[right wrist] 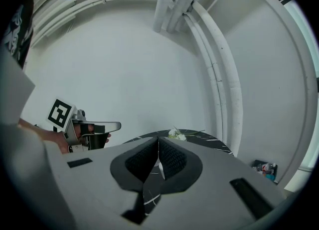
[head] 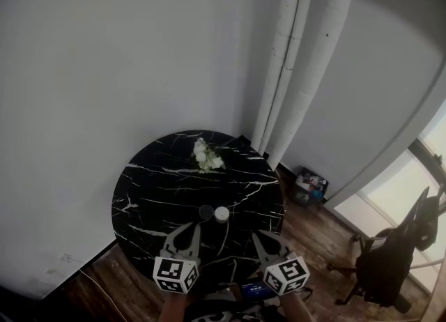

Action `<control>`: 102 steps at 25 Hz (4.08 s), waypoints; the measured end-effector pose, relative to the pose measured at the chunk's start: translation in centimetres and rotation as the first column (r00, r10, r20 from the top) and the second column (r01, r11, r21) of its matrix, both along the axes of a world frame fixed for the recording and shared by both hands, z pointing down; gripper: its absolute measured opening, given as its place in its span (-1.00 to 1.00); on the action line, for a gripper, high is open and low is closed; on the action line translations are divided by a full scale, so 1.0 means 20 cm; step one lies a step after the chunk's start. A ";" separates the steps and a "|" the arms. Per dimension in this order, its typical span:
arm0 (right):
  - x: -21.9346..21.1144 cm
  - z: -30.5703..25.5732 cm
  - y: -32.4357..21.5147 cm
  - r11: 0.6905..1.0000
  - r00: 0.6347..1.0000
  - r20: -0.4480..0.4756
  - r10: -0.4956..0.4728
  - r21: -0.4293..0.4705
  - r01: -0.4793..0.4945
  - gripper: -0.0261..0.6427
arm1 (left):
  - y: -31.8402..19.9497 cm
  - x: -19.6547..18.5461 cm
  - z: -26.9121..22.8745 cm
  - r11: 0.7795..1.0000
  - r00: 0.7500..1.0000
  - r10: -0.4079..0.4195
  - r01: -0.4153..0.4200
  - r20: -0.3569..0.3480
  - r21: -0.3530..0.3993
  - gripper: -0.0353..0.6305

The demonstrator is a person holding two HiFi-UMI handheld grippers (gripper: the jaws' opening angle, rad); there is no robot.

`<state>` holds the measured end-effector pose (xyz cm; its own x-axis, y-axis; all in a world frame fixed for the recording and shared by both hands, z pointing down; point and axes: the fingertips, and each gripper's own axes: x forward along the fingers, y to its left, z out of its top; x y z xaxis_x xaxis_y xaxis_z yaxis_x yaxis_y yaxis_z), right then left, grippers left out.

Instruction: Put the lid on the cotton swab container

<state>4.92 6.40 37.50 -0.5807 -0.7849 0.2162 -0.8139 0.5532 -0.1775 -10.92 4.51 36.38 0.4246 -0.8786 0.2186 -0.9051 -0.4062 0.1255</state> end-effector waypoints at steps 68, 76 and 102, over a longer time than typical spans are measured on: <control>-0.21 0.66 -0.58 0.962 0.978 -0.116 -0.175 -0.233 0.144 -0.87 | -0.52 -0.10 0.74 0.960 0.997 -0.046 0.060 0.059 -0.274 -0.85; -0.25 0.75 -0.57 0.945 0.963 -0.136 -0.234 -0.267 0.192 -0.87 | -0.53 -0.16 0.85 0.942 0.995 -0.085 0.099 0.059 -0.321 -0.85; -0.32 0.87 -0.58 0.915 0.953 -0.105 -0.284 -0.328 0.236 -0.87 | -0.53 -0.16 1.07 0.902 0.995 -0.079 0.098 0.063 -0.421 -0.85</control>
